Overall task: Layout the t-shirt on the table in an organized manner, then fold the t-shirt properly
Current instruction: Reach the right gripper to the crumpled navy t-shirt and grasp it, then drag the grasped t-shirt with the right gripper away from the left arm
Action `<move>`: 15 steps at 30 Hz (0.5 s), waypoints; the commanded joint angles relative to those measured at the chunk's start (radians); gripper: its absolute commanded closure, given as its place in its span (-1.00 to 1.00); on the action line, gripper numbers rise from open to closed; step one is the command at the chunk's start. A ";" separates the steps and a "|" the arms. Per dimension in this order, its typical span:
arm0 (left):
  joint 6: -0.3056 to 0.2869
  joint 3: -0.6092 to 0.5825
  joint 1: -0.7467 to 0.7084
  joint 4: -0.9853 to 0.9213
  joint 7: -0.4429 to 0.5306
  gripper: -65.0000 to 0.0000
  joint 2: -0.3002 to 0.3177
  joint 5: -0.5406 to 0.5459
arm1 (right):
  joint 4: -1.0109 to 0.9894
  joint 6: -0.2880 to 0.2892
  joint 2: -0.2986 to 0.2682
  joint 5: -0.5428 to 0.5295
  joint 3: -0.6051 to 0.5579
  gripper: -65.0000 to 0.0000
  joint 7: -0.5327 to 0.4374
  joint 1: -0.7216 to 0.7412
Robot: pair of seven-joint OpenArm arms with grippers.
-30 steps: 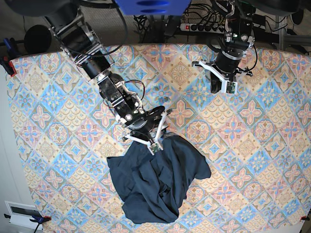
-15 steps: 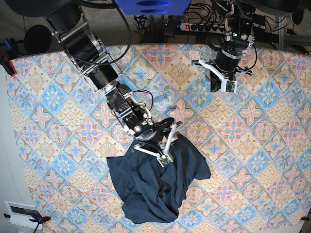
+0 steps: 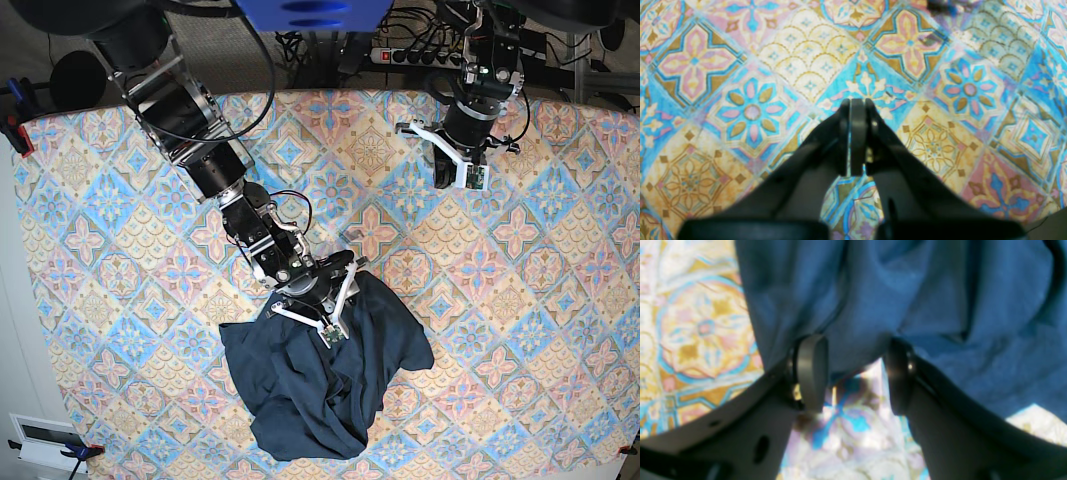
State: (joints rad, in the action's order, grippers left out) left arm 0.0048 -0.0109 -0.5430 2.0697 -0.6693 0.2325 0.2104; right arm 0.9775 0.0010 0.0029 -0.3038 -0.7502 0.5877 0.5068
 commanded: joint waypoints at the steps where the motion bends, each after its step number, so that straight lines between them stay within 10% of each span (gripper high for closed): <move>1: 0.002 0.001 0.002 0.015 0.021 0.99 0.005 0.002 | 0.011 -0.005 0.004 -0.001 0.005 0.14 -0.028 0.029; 5: 0.002 0.001 0.002 0.015 0.021 0.99 0.005 0.002 | 0.011 -0.003 0.004 -0.001 0.005 0.29 -0.038 0.029; 9: 0.002 -0.001 0.002 0.015 0.021 0.99 0.005 0.002 | 0.008 -0.002 0.004 -0.002 0.007 1.00 -0.047 0.029; 15: 0.001 -0.001 0.002 0.015 0.021 0.99 0.005 0.002 | 0.176 -0.002 -0.007 -0.004 0.037 0.97 -0.047 0.011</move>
State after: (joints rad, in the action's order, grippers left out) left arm 0.0040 -0.0116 -0.5430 2.0697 -0.6693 0.2329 0.2104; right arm 1.1217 0.0017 -0.0177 -0.3042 -0.7238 0.5816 0.4759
